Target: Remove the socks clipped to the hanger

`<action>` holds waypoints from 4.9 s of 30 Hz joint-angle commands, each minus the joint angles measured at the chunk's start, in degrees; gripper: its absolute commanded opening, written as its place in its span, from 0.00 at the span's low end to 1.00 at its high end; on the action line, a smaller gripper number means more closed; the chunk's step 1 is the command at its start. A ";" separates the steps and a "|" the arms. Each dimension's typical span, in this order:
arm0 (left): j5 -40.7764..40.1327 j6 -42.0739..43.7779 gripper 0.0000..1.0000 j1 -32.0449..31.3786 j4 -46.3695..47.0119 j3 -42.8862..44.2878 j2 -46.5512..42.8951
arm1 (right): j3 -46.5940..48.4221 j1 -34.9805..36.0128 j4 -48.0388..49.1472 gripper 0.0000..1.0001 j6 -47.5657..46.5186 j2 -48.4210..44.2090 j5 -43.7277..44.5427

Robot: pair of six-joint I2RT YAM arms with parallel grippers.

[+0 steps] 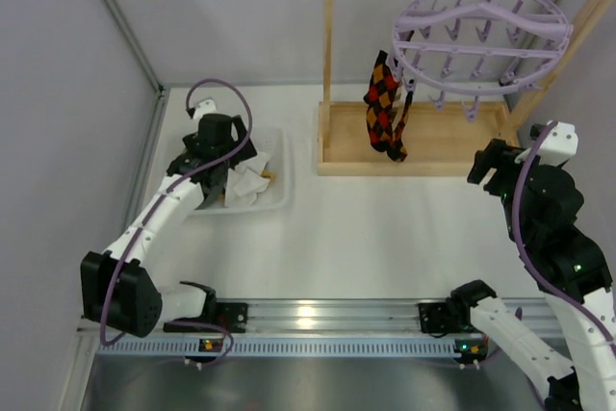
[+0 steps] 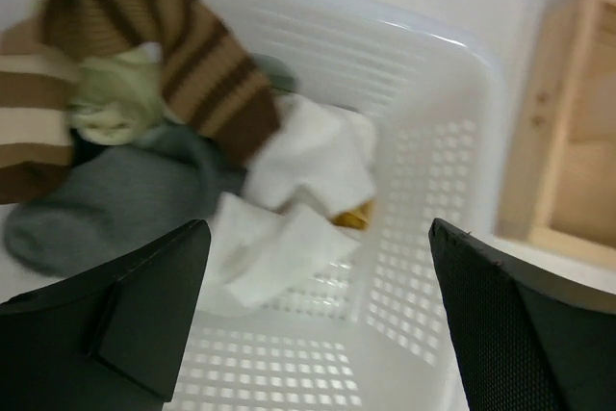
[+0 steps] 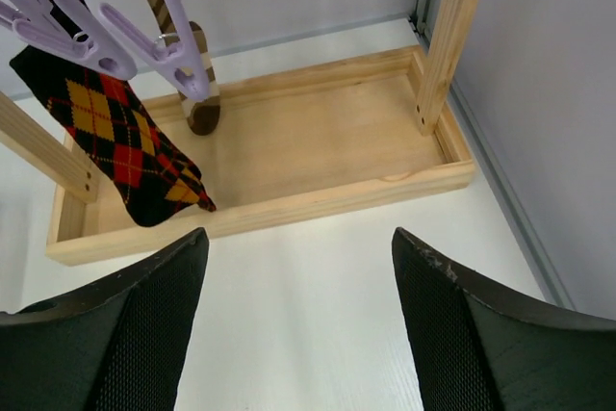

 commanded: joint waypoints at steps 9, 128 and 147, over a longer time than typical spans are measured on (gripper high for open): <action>18.75 3.54 0.99 -20.54 22.28 2.65 4.35 | -1.51 -0.67 -1.29 0.81 0.49 -3.16 -1.71; -34.95 56.63 0.00 -64.49 47.61 51.17 59.20 | 27.23 1.09 0.82 0.35 -5.14 36.39 -3.21; -35.65 40.12 0.00 -62.22 38.74 36.33 46.65 | 23.46 1.09 3.46 0.31 -3.99 32.96 -3.47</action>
